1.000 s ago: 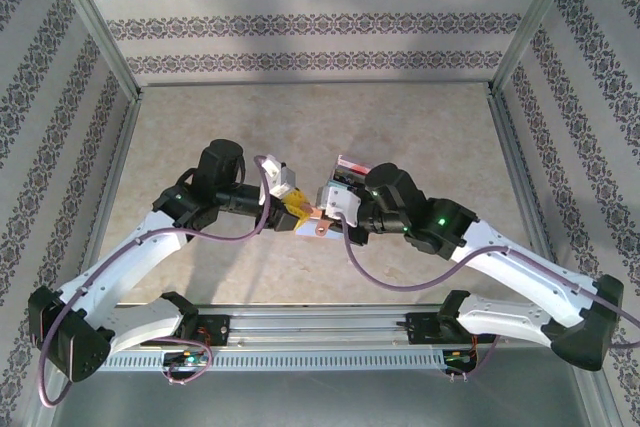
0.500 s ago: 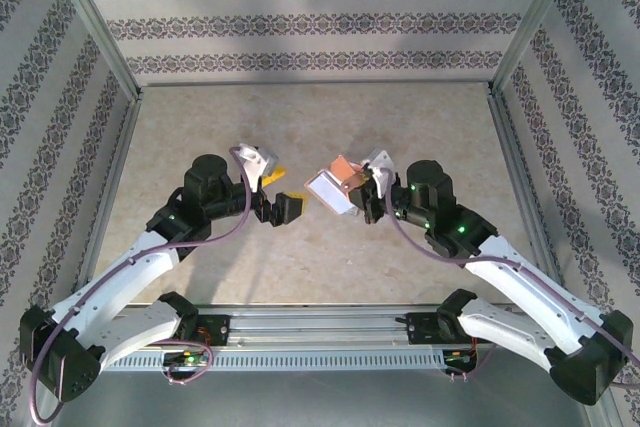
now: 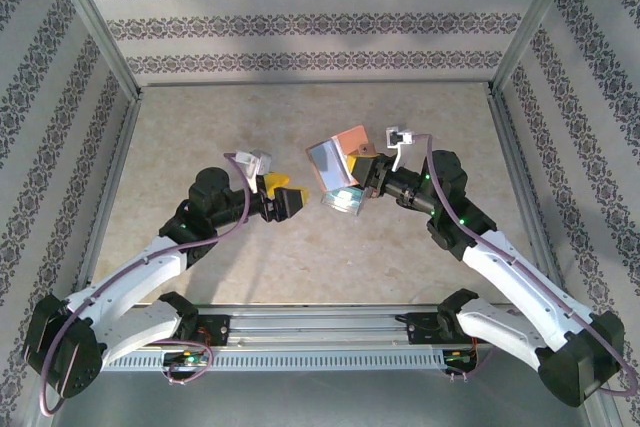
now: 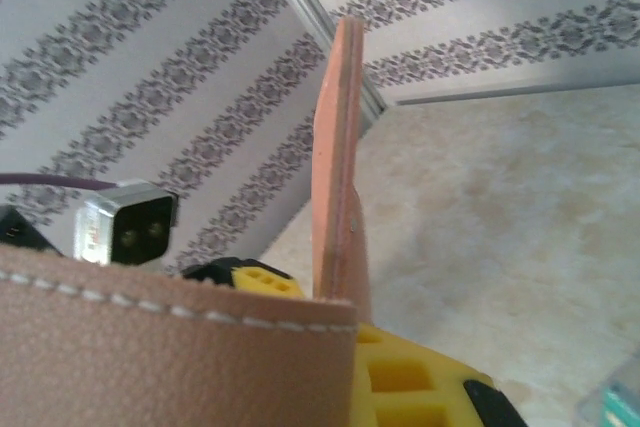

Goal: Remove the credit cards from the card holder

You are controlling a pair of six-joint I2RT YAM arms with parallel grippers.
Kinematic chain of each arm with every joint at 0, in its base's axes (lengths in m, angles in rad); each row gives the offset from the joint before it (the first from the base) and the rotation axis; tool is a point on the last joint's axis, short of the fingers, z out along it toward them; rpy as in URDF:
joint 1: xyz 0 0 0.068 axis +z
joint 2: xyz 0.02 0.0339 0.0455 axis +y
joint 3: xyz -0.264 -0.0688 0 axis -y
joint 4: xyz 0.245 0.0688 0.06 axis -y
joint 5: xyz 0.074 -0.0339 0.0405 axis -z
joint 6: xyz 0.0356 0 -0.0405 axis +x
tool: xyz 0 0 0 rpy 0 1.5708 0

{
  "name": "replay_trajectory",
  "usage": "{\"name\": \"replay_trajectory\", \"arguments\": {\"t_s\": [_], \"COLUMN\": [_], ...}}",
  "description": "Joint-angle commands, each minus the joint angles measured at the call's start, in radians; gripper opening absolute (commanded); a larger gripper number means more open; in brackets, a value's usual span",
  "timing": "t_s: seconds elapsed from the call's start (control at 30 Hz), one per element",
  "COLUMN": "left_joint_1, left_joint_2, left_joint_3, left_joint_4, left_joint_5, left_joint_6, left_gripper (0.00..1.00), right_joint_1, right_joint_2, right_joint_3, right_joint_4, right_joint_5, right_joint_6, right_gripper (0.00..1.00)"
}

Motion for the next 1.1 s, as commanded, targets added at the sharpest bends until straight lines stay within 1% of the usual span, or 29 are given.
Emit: {"name": "replay_trajectory", "arguments": {"t_s": [0.0, 0.07, 0.13, 0.23, 0.33, 0.47, 0.57, 0.67, 0.83, 1.0, 1.07], "left_joint_1": [-0.002, 0.001, 0.003, 0.006, 0.006, 0.007, 0.009, 0.008, 0.008, 0.01, 0.011], "left_joint_2": [0.03, 0.051, 0.072, 0.1, 0.122, 0.125, 0.119, 0.113, 0.115, 0.123, 0.127], "left_joint_3": [0.006, -0.002, -0.012, -0.008, 0.003, -0.003, -0.011, -0.016, -0.01, -0.012, -0.018], "left_joint_4": [0.113, 0.169, 0.253, 0.352, 0.395, 0.409, 0.421, 0.448, 0.496, 0.544, 0.569], "left_joint_5": [0.044, 0.061, 0.088, 0.128, 0.164, 0.17, 0.173, 0.185, 0.213, 0.231, 0.238], "left_joint_6": [-0.053, -0.079, -0.117, -0.177, -0.206, -0.211, -0.214, -0.22, -0.224, -0.226, -0.232], "left_gripper": [0.92, 0.94, 0.92, 0.83, 0.76, 0.71, 0.57, 0.49, 0.45, 0.45, 0.41], "right_joint_1": [-0.006, -0.006, -0.007, -0.006, -0.006, -0.006, -0.006, -0.006, -0.004, -0.001, -0.002], "right_joint_2": [-0.005, -0.011, -0.016, -0.021, -0.018, -0.009, -0.006, -0.004, 0.009, 0.027, 0.028], "right_joint_3": [-0.016, -0.019, -0.022, -0.031, -0.043, -0.047, -0.047, -0.051, -0.053, -0.048, -0.045], "right_joint_4": [0.142, 0.152, 0.163, 0.188, 0.236, 0.271, 0.283, 0.302, 0.339, 0.38, 0.38], "right_joint_5": [-0.068, -0.073, -0.079, -0.086, -0.096, -0.106, -0.112, -0.113, -0.124, -0.139, -0.139], "right_joint_6": [0.091, 0.102, 0.112, 0.135, 0.164, 0.189, 0.199, 0.209, 0.228, 0.253, 0.252], "right_gripper": [0.0, 0.0, 0.0, 0.0, 0.0, 0.0, 0.0, 0.0, 0.0, 0.0, 0.0]}}
